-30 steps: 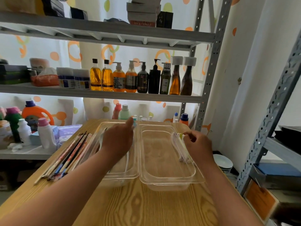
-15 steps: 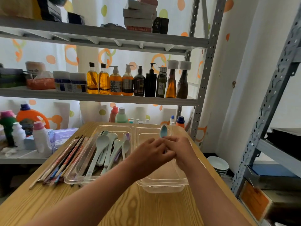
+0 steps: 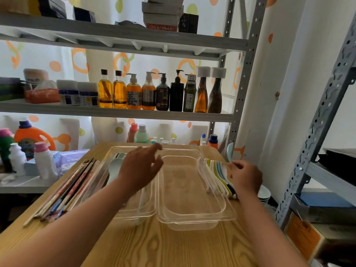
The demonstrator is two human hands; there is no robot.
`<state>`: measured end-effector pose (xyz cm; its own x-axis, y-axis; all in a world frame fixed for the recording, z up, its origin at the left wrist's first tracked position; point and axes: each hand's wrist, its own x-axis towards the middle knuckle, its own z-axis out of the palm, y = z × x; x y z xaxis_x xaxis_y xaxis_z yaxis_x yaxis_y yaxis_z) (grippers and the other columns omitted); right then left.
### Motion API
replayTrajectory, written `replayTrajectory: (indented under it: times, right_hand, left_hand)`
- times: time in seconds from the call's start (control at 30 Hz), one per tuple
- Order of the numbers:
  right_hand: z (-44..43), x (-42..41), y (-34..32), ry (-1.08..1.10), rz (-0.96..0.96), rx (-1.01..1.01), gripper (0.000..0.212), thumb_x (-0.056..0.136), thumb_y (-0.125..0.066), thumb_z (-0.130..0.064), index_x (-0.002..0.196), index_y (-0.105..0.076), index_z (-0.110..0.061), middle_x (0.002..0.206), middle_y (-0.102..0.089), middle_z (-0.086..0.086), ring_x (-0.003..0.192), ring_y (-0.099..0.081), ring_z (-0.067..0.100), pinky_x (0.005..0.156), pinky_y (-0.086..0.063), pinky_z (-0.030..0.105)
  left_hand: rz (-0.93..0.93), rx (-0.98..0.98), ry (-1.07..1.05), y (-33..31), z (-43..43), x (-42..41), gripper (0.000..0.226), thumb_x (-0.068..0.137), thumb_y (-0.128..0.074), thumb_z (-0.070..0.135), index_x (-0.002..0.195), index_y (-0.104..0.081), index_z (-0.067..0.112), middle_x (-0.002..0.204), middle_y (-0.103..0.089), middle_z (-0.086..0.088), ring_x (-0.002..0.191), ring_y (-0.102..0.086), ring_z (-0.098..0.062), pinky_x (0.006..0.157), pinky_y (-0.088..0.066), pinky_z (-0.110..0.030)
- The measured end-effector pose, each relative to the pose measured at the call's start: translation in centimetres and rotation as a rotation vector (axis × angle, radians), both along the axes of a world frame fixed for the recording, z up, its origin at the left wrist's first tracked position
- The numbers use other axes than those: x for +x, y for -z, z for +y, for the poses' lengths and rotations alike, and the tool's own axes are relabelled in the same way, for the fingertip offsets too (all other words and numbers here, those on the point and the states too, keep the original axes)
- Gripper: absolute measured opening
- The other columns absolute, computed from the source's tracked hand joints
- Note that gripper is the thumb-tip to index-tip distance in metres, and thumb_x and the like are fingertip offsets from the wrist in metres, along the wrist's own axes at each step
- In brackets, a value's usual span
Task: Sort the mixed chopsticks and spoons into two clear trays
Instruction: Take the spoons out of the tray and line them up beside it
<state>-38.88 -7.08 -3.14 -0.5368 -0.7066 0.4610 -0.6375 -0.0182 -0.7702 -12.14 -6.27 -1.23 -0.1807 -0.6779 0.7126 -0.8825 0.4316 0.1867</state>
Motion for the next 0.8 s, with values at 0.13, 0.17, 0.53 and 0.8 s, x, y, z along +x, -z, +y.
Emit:
replayTrajectory:
  times: [0.13,0.17,0.53,0.8]
  right_hand:
    - [-2.2,-2.0,3.0,0.160,0.158,0.140,0.021,0.092,-0.056,-0.022,0.102,-0.072,-0.013,0.092,-0.072,0.010,0.079,-0.064,0.030,0.062,-0.047,0.029]
    - [-2.6,-2.2,3.7,0.171,0.173,0.172,0.021,0.092,-0.056,-0.022,0.102,-0.072,-0.013,0.091,-0.072,0.010,0.080,-0.064,0.030,0.064,-0.047,0.030]
    - [-3.8,-2.5,5.0,-0.014,0.205,0.262,0.025,0.086,-0.056,-0.007,0.106,-0.071,-0.005,0.104,-0.069,0.019,0.098,-0.062,0.036,0.081,-0.049,0.037]
    - [-3.8,-2.5,4.6,-0.087,0.125,0.264,0.025,0.087,-0.054,-0.006,0.107,-0.070,-0.002,0.108,-0.069,0.017,0.104,-0.061,0.033,0.087,-0.047,0.034]
  left_hand:
    - [0.121,0.271,-0.213,1.1,-1.0,1.8,0.026,0.097,-0.045,0.032,0.119,-0.052,0.020,0.104,-0.069,-0.005,0.094,-0.063,-0.024,0.078,-0.047,-0.033]
    - [0.123,0.296,-0.237,1.4,-1.2,1.9,0.026,0.098,-0.043,0.032,0.119,-0.052,0.020,0.106,-0.069,-0.006,0.094,-0.062,-0.024,0.078,-0.045,-0.033]
    - [-0.056,0.467,-0.391,2.7,-2.1,3.3,0.026,0.093,-0.047,0.040,0.108,-0.059,0.023,0.090,-0.060,0.003,0.086,-0.056,-0.015,0.072,-0.042,-0.027]
    - [-0.084,0.498,-0.413,3.0,-2.1,3.5,0.030,0.094,-0.045,0.042,0.109,-0.061,0.022,0.097,-0.065,0.000,0.092,-0.060,-0.018,0.077,-0.048,-0.029]
